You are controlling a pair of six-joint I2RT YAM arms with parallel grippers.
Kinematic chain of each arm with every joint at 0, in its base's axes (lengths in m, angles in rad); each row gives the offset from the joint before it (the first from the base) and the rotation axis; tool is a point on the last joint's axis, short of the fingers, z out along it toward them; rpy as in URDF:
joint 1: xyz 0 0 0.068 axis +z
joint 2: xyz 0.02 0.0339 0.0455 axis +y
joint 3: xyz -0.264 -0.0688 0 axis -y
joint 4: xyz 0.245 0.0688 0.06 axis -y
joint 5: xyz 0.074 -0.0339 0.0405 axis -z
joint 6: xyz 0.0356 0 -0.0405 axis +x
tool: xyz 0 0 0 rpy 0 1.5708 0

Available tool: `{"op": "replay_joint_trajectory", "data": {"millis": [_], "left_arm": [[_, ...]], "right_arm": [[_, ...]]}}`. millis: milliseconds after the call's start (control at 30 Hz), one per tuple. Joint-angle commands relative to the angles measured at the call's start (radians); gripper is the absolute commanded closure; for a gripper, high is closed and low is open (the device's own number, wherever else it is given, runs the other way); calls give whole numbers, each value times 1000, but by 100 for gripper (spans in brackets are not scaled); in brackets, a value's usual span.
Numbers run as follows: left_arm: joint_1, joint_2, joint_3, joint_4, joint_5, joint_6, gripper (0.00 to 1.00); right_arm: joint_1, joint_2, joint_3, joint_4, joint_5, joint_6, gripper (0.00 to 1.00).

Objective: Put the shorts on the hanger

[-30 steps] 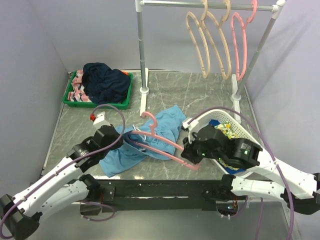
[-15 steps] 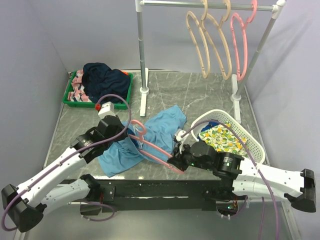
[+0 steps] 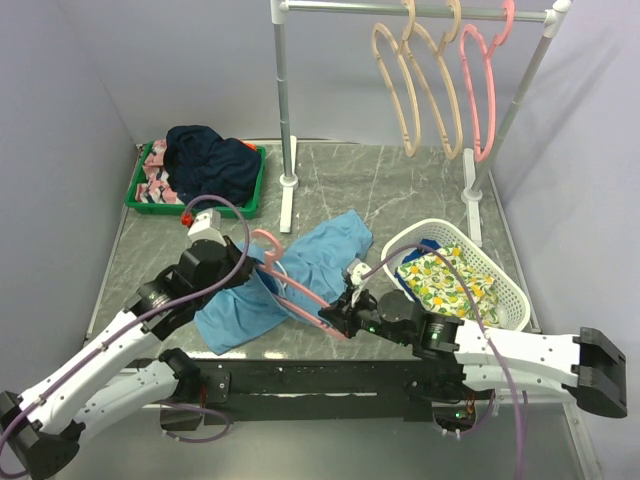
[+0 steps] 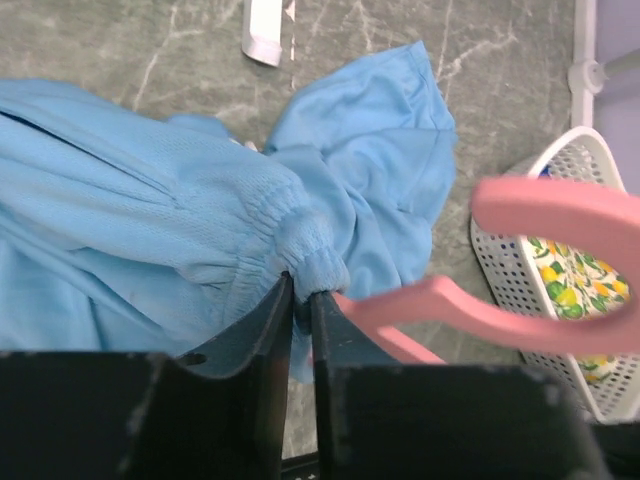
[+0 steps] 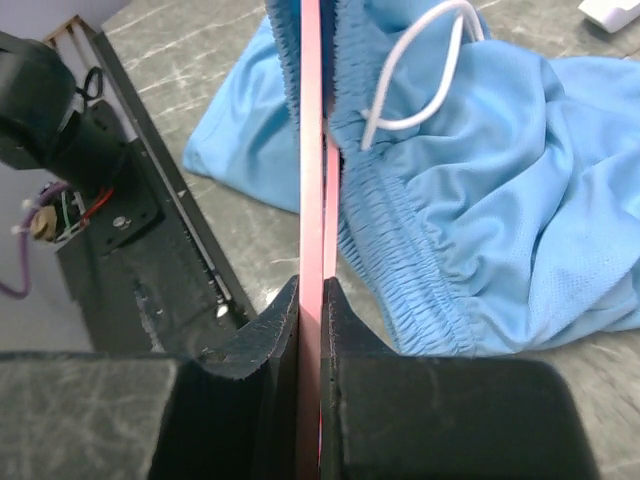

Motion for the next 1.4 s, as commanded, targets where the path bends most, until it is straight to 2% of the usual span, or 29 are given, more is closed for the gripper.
{"op": "replay_joint_trajectory", "data": {"millis": [0, 33, 100, 133, 167, 300, 433, 700, 800, 833, 967, 1100, 1200, 1267, 1300, 1333, 1367], "left_arm": [[-3, -39, -32, 64, 51, -6, 78], [-3, -41, -33, 52, 49, -3, 64], [-4, -47, -38, 41, 52, 15, 59], [-4, -56, -41, 42, 60, 23, 47], [-4, -76, -52, 50, 69, 34, 41], [-4, -146, -79, 117, 153, 98, 30], [-3, -176, -89, 182, 141, 137, 28], [-6, -21, -10, 153, 103, 276, 34], [-14, 10, 13, 143, 60, 299, 29], [-15, 15, 19, 142, 51, 305, 24], [-49, 68, 69, 131, 14, 341, 21], [-102, 122, 96, 88, -51, 373, 28], [-144, 145, 102, 62, -98, 378, 38], [-171, 148, 99, 61, -130, 385, 35], [-175, 153, 94, 59, -143, 384, 31], [-179, 156, 93, 58, -156, 382, 24], [-179, 169, 86, 56, -187, 378, 22]], "right_arm": [[8, 55, -53, 381, 56, -1, 100], [10, 67, -59, 404, 58, -1, 100], [10, 93, -64, 421, 52, 2, 100], [8, 96, -75, 445, 49, 5, 100], [10, 104, -78, 456, 46, 8, 100], [10, 128, -85, 473, 43, 13, 100], [10, 139, -87, 473, 30, 24, 100], [10, 138, -85, 459, 23, 27, 100], [10, 141, -85, 462, 13, 28, 100], [10, 147, -84, 462, 12, 27, 100], [10, 165, -79, 468, -2, 27, 100], [10, 173, -76, 471, -7, 28, 100], [10, 181, -72, 471, -13, 28, 100], [8, 182, -72, 474, -14, 28, 100], [8, 184, -72, 476, -16, 28, 100], [10, 182, -72, 476, -17, 30, 100], [8, 182, -70, 477, -19, 30, 100]]}}
